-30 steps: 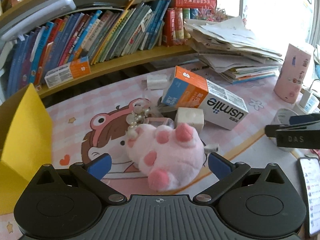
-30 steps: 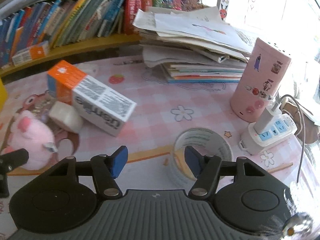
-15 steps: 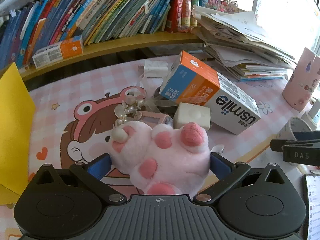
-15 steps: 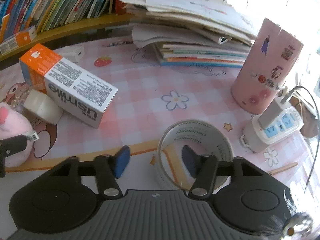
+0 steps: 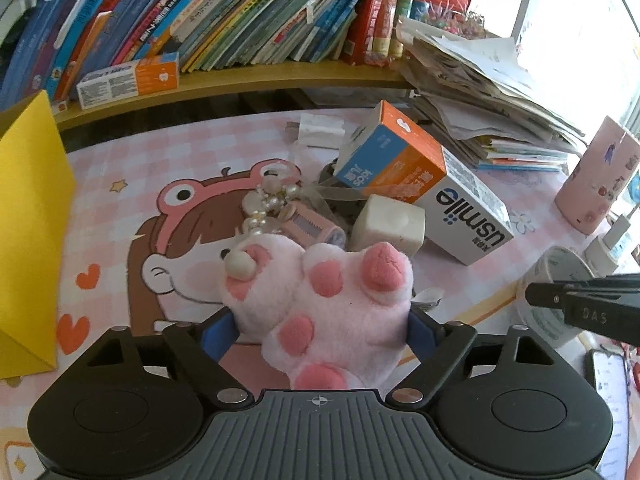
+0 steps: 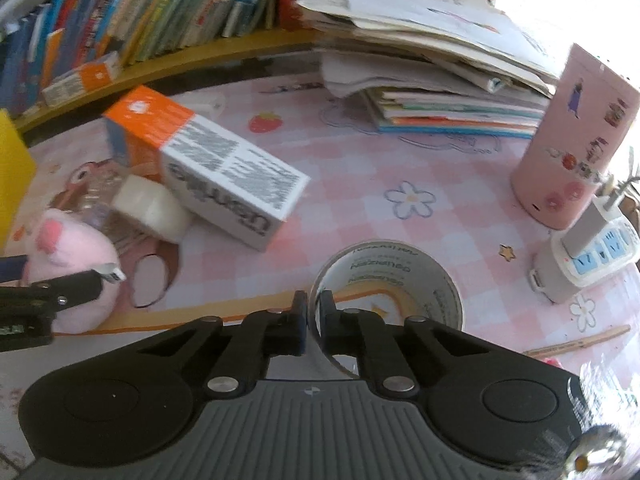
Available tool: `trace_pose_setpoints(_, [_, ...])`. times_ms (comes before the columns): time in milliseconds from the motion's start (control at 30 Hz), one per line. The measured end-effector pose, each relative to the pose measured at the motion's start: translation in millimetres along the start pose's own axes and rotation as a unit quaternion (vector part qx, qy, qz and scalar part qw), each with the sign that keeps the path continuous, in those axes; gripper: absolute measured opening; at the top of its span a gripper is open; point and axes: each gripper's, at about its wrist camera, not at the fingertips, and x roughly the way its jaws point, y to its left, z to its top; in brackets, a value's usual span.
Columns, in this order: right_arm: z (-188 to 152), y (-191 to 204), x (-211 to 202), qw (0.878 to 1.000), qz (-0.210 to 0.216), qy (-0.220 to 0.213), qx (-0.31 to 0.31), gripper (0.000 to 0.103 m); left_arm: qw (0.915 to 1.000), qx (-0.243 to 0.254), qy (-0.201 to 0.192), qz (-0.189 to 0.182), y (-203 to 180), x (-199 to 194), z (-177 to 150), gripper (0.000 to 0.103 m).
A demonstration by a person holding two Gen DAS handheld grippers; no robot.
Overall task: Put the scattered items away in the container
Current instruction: 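Close the left gripper on the pink plush while the right gripper grasps the tape roll, then carry the plush and tape roll with both tools over the yellow box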
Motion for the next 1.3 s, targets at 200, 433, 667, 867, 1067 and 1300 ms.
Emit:
trace_pose_setpoints(200, [-1.2,18.8,-16.1,0.998,0.050,-0.014,-0.024,0.006,0.9994,-0.032,-0.015,0.008,19.9,-31.1,-10.5,0.083])
trace_pose_setpoints(433, [-8.0,46.4,-30.1,0.994,0.097,-0.016,-0.055,0.006,0.9972,-0.051,-0.044,0.032,38.5,-69.9,-23.2,0.083])
trace_pose_setpoints(667, [-18.3,70.4,-38.7,0.988,0.130,-0.009,-0.083,0.006,0.9964,-0.047,-0.052,0.049,42.0,-94.6,-39.2,0.083])
trace_pose_setpoints(867, [-31.6,96.0,-42.6,0.980,0.159,0.006,-0.118,0.007,0.9958,-0.050,-0.055,0.055,43.1,-113.2,-51.2,0.083])
trace_pose_setpoints(1067, [-40.8,115.3,-47.3,0.973,0.180,0.011,-0.143,0.007,0.9944,-0.053,-0.058,0.070,47.4,-127.2,-62.7,0.083])
trace_pose_setpoints(1300, [-45.4,127.5,-52.1,0.971,0.183,0.013,-0.155,0.007,0.9935,-0.053,-0.067,0.075,50.6,-141.2,-70.0,0.084])
